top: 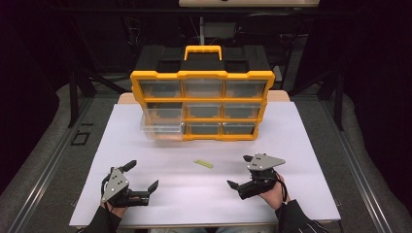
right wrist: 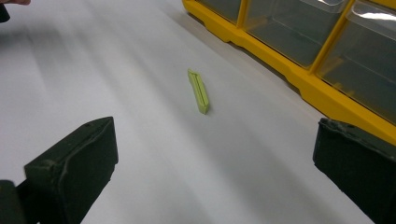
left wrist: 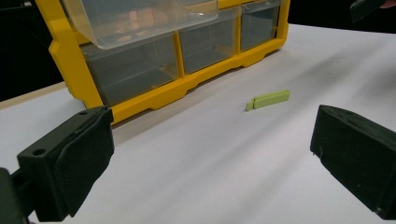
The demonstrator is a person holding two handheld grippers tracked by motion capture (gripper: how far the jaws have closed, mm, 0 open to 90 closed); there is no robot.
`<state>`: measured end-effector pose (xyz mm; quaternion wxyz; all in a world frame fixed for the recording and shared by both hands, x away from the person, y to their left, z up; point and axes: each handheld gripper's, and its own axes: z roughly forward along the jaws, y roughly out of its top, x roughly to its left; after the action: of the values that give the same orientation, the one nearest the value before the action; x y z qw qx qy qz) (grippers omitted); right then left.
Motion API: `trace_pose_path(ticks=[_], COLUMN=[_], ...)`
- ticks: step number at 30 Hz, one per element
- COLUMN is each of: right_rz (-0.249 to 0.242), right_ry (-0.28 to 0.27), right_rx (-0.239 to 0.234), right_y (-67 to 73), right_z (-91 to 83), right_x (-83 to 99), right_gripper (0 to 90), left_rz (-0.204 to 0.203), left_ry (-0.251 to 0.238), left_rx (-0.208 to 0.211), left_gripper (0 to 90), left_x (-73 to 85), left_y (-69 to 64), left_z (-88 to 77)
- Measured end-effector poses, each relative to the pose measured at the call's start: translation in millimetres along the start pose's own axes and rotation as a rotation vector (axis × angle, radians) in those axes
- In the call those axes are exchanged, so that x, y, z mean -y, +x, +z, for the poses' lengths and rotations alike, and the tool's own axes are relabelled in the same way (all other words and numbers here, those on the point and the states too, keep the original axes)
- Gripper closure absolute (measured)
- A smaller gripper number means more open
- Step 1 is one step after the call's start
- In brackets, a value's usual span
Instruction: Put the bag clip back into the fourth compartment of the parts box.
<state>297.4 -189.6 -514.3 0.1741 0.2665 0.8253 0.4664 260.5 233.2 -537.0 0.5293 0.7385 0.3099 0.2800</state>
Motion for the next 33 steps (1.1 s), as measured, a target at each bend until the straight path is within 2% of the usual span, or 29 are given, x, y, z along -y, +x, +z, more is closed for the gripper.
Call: trace_pose_path(ticks=[7,14,25,29,33], right_rz=[-0.017,-0.014,-0.011,-0.008,-0.018], right_ry=[0.02,0.044,0.061,0.08,0.097], right_rx=[-0.013,-0.043,-0.061,-0.074,-0.086], right_y=[3.0,4.3,4.9,5.1,5.1], right_z=[10.2,20.3,31.6,37.5,43.4], right_x=[-6.9,-13.3,-21.2,-23.8,-26.4], right_gripper=[0.0,0.0,0.0,0.0,0.0], left_rz=[-0.002,-0.002,-0.003,-0.017,-0.009], left_ry=[0.0,0.005,0.007,0.006,0.007], left_rx=[0.0,-0.008,-0.014,-0.017,-0.017], left_gripper=[0.0,0.0,0.0,0.0,0.0], left_x=[0.1,0.1,0.1,0.7,0.2], left_y=[0.3,0.8,1.0,2.5,2.0], left_z=[-0.1,-0.7,-0.9,-0.6,-0.8])
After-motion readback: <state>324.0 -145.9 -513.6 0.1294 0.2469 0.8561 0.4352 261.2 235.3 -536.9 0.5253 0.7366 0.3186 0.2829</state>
